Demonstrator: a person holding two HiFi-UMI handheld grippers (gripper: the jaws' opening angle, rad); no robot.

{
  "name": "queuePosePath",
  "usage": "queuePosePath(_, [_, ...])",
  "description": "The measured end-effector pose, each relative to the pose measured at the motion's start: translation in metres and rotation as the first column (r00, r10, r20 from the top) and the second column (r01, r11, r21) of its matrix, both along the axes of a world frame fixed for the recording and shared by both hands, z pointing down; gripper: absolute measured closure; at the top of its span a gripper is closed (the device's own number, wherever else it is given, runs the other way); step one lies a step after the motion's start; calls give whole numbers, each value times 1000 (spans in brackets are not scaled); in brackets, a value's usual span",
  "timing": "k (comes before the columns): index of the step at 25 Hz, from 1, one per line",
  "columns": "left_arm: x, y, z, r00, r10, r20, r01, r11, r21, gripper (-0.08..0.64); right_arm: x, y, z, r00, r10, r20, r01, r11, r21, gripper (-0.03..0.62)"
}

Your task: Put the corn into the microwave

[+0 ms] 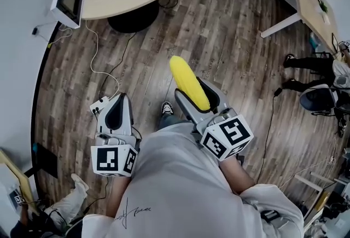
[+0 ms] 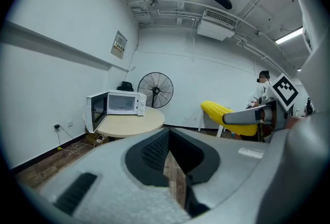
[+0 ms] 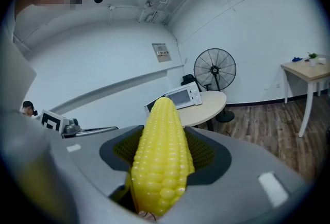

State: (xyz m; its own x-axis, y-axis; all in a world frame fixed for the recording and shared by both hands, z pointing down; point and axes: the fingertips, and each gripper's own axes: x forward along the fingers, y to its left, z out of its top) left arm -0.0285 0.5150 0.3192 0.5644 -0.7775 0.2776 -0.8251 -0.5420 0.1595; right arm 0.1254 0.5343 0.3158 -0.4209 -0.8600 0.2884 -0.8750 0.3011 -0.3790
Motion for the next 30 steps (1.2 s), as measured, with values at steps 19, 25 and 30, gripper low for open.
queuePosePath(19, [44,-63,-8,999,-50,14,50,999,18,560,49,-66,8,998,-52,32,52,999,2,328])
queuePosePath(25, [39,-89,-7,998,-57,3,57,998,35,561,45,-88,9,998,-60,20,60,998,17,328])
queuePosePath(30, [37,-121,-6,999,-37,-19,38,999,39,561,38,-115,7,998,-61,0,61,998,21,328])
